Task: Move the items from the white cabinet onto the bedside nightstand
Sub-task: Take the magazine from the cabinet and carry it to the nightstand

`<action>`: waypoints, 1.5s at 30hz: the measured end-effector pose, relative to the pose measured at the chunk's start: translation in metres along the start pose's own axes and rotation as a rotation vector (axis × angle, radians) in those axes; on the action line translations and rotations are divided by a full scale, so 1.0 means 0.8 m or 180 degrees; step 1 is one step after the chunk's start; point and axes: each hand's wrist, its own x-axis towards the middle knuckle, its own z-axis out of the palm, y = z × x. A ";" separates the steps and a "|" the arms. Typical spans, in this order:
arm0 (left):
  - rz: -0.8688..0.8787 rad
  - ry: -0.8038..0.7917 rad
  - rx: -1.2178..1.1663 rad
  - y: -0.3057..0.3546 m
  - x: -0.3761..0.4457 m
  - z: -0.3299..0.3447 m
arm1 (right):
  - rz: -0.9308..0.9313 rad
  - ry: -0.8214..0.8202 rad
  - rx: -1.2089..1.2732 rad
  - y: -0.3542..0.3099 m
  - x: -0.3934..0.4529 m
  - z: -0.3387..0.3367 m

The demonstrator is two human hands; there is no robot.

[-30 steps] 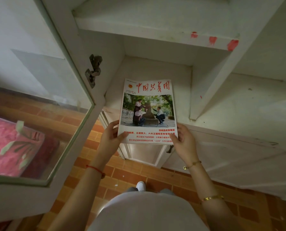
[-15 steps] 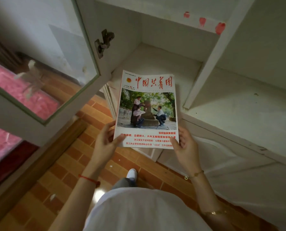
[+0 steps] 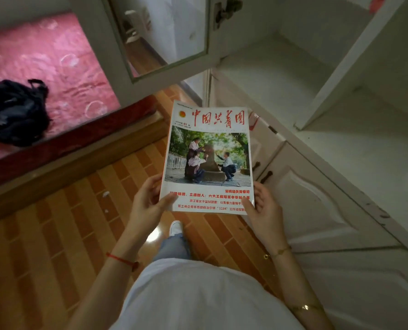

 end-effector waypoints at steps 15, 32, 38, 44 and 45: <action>-0.0213 0.1247 -0.0182 -0.057 -0.136 -0.105 | -0.0146 -0.1201 -0.0114 -0.023 -0.053 0.101; -0.0314 0.2880 -0.0527 -0.083 -0.197 -0.223 | -0.0760 -0.2782 -0.0408 -0.090 -0.030 0.285; -0.0295 0.3453 -0.0815 -0.098 -0.207 -0.300 | -0.1190 -0.3187 -0.0670 -0.119 -0.037 0.405; -0.0319 0.3953 -0.0959 -0.102 -0.232 -0.428 | -0.1464 -0.3528 -0.0683 -0.170 -0.077 0.564; -0.0337 0.4007 -0.0920 -0.102 -0.237 -0.453 | -0.1508 -0.3593 -0.0681 -0.181 -0.086 0.592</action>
